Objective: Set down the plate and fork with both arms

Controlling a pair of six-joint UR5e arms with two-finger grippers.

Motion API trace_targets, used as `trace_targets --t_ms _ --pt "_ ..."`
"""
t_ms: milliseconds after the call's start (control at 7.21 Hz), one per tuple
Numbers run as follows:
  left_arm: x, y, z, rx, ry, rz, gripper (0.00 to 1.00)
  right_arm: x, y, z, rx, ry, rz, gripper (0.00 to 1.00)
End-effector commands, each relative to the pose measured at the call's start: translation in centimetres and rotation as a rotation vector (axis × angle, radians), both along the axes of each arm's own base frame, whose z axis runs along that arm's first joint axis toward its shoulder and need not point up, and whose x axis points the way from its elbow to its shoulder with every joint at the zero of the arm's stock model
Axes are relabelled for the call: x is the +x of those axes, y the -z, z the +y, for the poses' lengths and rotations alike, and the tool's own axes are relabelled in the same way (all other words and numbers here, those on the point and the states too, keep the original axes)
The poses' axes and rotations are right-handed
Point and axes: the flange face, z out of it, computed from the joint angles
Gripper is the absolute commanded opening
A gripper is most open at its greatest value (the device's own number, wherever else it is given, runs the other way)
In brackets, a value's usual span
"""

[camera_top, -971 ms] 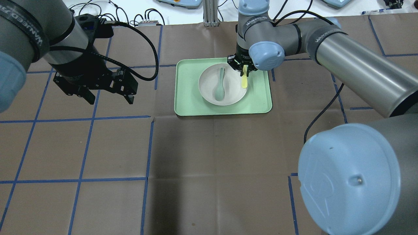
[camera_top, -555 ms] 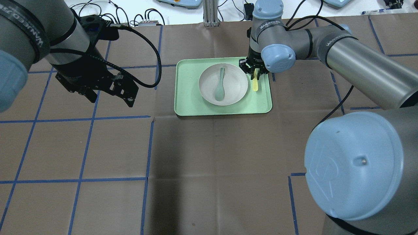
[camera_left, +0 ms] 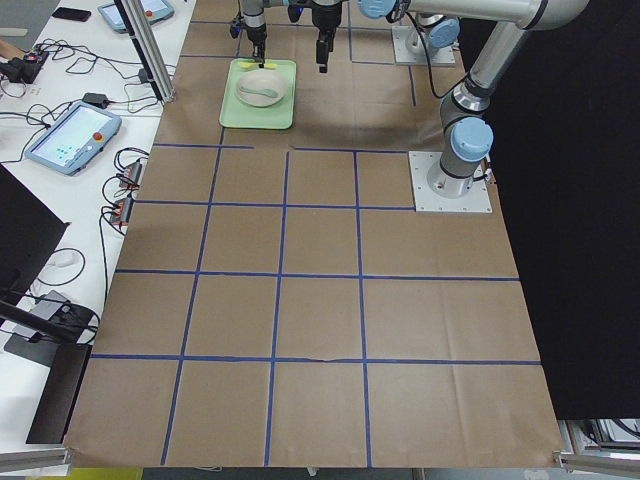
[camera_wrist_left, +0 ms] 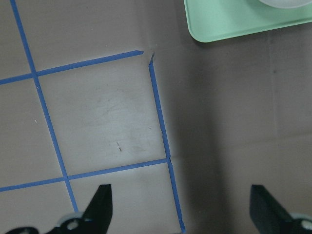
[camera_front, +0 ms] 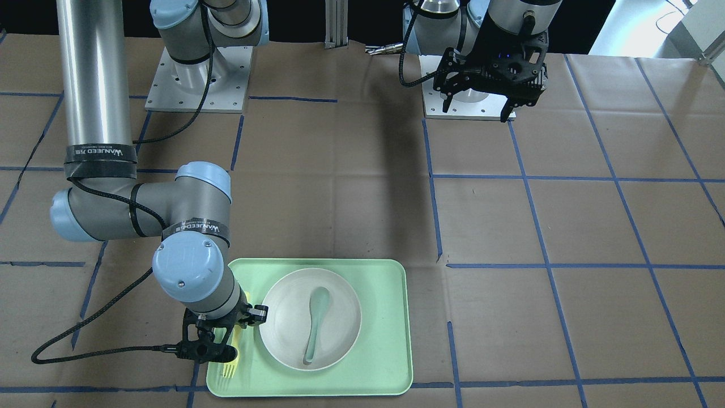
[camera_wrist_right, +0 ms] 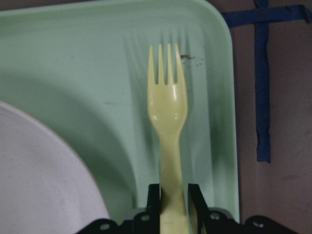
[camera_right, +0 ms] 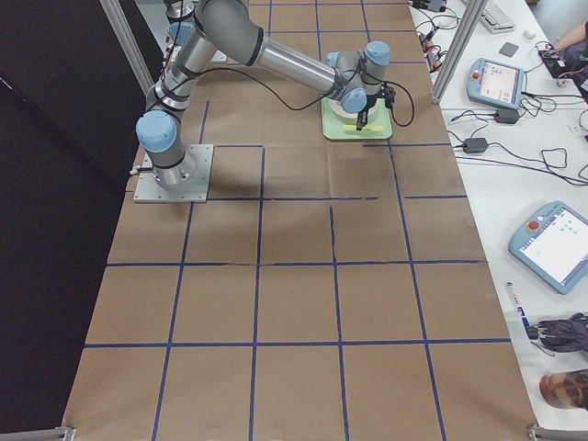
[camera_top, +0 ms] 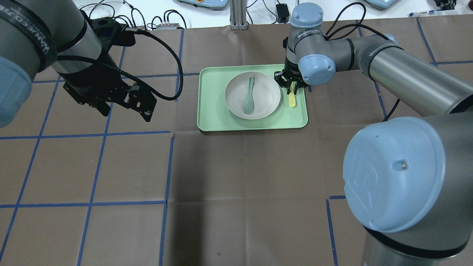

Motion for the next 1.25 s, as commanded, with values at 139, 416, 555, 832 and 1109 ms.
trace_targets --t_ms 139,416,555,832,1109 --pt "0.0 0.2 -0.1 0.004 -0.002 0.002 1.00 -0.7 -1.2 0.0 0.010 0.010 0.001 1.00" --pt "0.0 0.1 -0.1 0.001 -0.003 0.002 1.00 -1.0 -6.7 1.6 0.001 -0.011 0.002 1.00" --pt "0.0 0.2 -0.1 0.002 -0.003 0.002 1.00 -1.8 -10.0 3.0 0.023 -0.034 0.004 1.00" --pt "0.0 0.0 0.0 -0.002 -0.003 0.004 1.00 -5.5 -17.3 6.3 0.058 -0.065 -0.002 1.00" --pt "0.0 -0.2 0.1 -0.007 -0.003 0.004 1.00 -7.7 -23.7 10.8 0.080 -0.052 -0.010 1.00"
